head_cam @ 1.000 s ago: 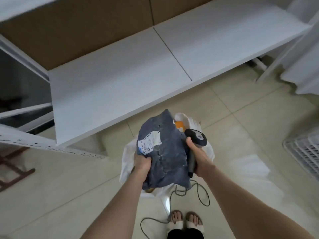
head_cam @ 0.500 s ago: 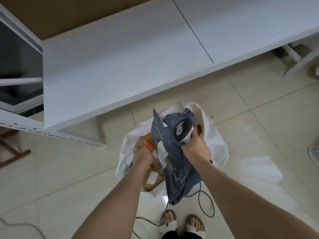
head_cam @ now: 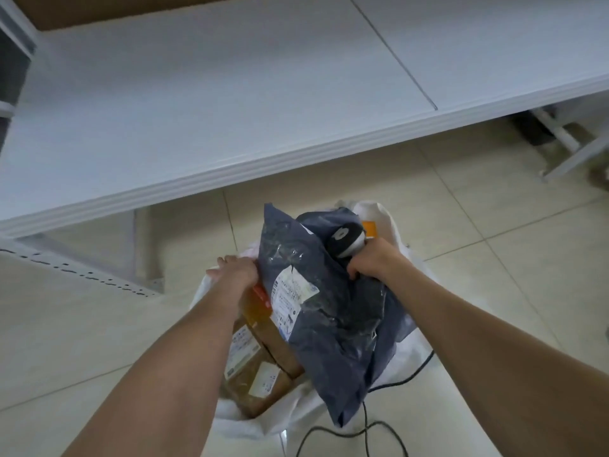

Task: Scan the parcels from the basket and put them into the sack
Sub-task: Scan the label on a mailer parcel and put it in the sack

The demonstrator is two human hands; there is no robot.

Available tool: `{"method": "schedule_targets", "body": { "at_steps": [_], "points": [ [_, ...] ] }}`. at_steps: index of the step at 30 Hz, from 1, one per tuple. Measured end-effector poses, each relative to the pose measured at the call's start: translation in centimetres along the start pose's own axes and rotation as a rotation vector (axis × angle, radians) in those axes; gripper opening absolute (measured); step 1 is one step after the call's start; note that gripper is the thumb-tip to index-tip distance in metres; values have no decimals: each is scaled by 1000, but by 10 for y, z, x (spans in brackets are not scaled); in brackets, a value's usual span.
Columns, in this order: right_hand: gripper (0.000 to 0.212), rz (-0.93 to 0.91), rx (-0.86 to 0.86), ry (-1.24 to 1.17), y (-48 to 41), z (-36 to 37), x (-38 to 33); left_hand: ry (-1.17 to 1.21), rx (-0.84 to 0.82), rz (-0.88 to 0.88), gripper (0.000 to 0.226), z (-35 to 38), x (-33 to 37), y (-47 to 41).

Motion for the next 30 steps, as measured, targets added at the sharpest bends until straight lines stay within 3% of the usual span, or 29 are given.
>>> {"method": "schedule_targets", "body": {
  "at_steps": [3, 5, 9, 12, 15, 17, 20, 23, 27, 30],
  "points": [
    [48, -13, -38, 8, -10, 7, -5, 119, 60, 72, 32, 2, 1, -13],
    [54, -14, -16, 9, -6, 8, -2, 406, 212, 69, 19, -13, -10, -6],
    [54, -15, -11, 72, 24, 11, 6, 841, 522, -55, 24, -67, -40, 38],
    [50, -43, -165, 165, 51, 28, 2, 867, 652, 68, 28, -116, -39, 74],
    [44, 5, -189, -47, 66, 38, -2, 823, 740, 305, 28, -150, -24, 112],
    [42, 107, -65, -334, 62, 28, 2, 823, 761, 393, 29, -158, -19, 131],
    [21, 181, 227, -698, 52, 7, 11, 845, 741, 404, 32, -155, -22, 133],
    [19, 236, 380, -862, 47, 15, 24, 852, 670, 457, 35, -139, -10, 127],
    [26, 205, 253, -845, 23, 37, 20, 958, 558, 540, 45, -126, 15, 120],
    [24, 145, 203, -899, 17, 29, 9, 1009, 457, 573, 64, -112, 13, 116]
  ]
}}
Point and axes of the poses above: each hand's wrist, its own y-axis away from the middle knuckle, its own z-axis out of the palm, x = y × z, the point moved 8 cm from there along -y, towards the middle knuckle, and after that the axes turned 8 degrees about -y, right-handed, at the moved point
